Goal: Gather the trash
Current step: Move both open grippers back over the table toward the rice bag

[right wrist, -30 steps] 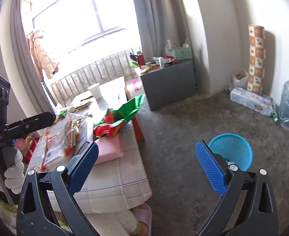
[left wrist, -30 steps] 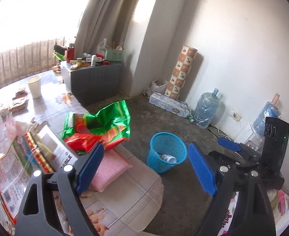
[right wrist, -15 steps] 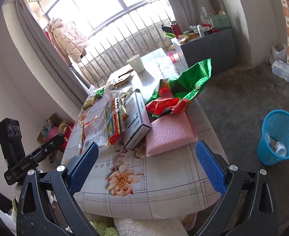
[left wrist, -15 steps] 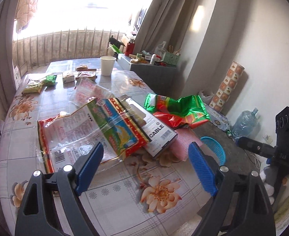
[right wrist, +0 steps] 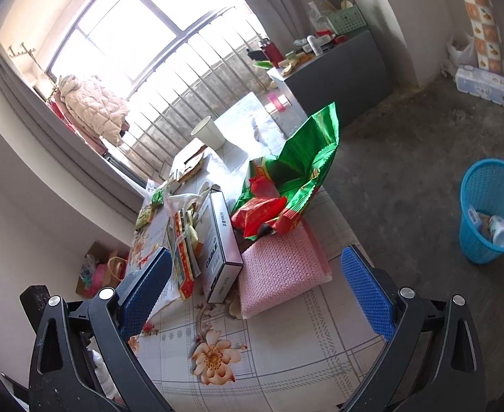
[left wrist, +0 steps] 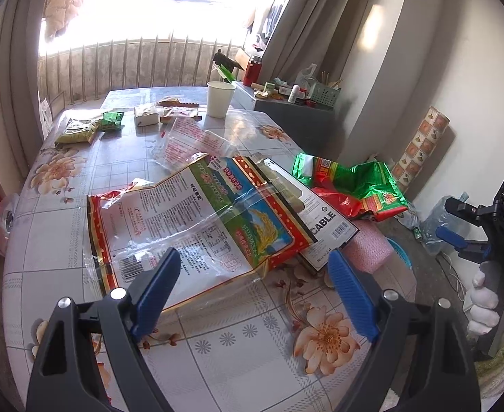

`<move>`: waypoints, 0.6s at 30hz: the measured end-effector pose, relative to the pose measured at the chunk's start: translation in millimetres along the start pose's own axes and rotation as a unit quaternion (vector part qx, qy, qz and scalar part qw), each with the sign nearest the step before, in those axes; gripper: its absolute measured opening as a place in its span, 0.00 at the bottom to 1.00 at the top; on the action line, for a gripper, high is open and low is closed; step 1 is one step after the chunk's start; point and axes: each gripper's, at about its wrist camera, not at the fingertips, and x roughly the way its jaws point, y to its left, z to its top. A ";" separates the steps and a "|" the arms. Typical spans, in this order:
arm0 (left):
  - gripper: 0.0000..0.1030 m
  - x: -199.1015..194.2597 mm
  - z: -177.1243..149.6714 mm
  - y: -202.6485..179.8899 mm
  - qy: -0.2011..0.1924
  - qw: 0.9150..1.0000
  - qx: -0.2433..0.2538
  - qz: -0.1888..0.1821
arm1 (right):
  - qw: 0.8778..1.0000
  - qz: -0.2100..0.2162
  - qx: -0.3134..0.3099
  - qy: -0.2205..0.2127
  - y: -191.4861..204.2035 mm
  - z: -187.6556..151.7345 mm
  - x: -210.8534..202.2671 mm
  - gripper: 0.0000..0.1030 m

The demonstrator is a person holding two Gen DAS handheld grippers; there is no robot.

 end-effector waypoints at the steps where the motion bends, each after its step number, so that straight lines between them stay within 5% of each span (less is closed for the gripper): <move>1: 0.83 1.2 1.4 -2.5 0.000 1.000 0.003 0.000 | 1.000 0.001 0.008 -0.002 -3.2 2.7 0.5 0.92; 18: 0.83 19.0 12.0 -5.4 0.006 1.000 0.006 0.008 | 0.993 0.036 0.110 0.001 -34.7 51.1 32.1 0.86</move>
